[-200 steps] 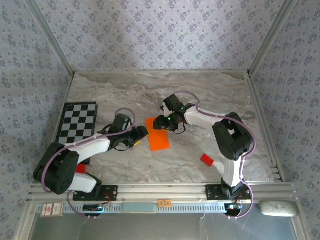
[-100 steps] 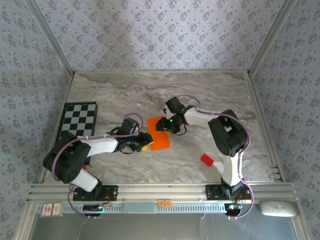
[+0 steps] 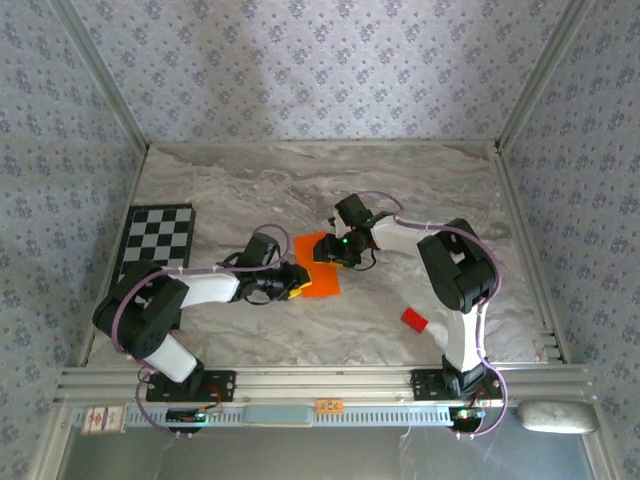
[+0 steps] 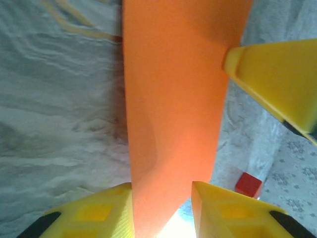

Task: Fold a paper plane with a square sheet of paper (pick it up from the middle)
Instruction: Third fold the triangle at the center of the table.

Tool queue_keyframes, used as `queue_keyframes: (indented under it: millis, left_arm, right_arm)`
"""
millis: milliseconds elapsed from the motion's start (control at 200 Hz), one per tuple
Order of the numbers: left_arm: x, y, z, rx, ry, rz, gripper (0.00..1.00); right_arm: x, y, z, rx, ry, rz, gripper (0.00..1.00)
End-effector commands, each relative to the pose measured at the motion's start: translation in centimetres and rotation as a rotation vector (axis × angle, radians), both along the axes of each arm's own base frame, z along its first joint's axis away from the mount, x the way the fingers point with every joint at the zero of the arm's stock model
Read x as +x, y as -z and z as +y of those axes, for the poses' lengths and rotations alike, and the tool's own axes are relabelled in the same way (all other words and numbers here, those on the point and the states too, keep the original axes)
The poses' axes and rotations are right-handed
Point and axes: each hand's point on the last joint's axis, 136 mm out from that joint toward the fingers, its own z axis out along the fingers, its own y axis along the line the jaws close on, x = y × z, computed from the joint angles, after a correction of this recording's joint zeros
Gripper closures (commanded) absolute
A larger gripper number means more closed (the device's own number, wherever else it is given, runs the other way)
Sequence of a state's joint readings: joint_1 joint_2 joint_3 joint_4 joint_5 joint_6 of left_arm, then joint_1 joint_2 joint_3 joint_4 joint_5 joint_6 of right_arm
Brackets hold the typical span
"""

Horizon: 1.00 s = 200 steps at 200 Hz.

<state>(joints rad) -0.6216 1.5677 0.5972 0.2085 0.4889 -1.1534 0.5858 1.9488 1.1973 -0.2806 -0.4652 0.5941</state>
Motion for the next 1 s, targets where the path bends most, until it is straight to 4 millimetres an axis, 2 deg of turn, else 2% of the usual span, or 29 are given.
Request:
queue_keyframes:
  millis: [0,250,450,670,835,994]
  left_arm:
    - [1.1,-1.9,-1.2,-0.073,0.026,-0.048,0.68]
    - [2.5,-1.2,0.1,-0.077,-0.049,-0.037,0.74]
    - [3.6,-0.6,0.1,-0.110,-0.086,-0.015,0.78]
    - [3.8,0.0,-0.2,-0.138,-0.104,0.013,0.84]
    - [4.0,0.2,0.2,-0.144,-0.129,0.024,0.94]
    - [4.1,-0.1,0.4,-0.151,-0.150,0.030,1.00]
  right_arm:
    - [-1.7,3.6,-2.0,-0.110,0.025,0.086,0.48]
    - [-1.8,3.7,-2.1,-0.108,0.023,0.086,0.48]
    - [-1.7,3.4,-1.8,-0.085,0.020,0.077,0.48]
    - [-1.3,2.5,-1.7,-0.051,0.021,0.046,0.46]
    - [0.1,0.1,-1.4,-0.016,0.025,-0.035,0.39]
    - [1.6,-3.7,-1.1,0.025,-0.005,-0.200,0.29]
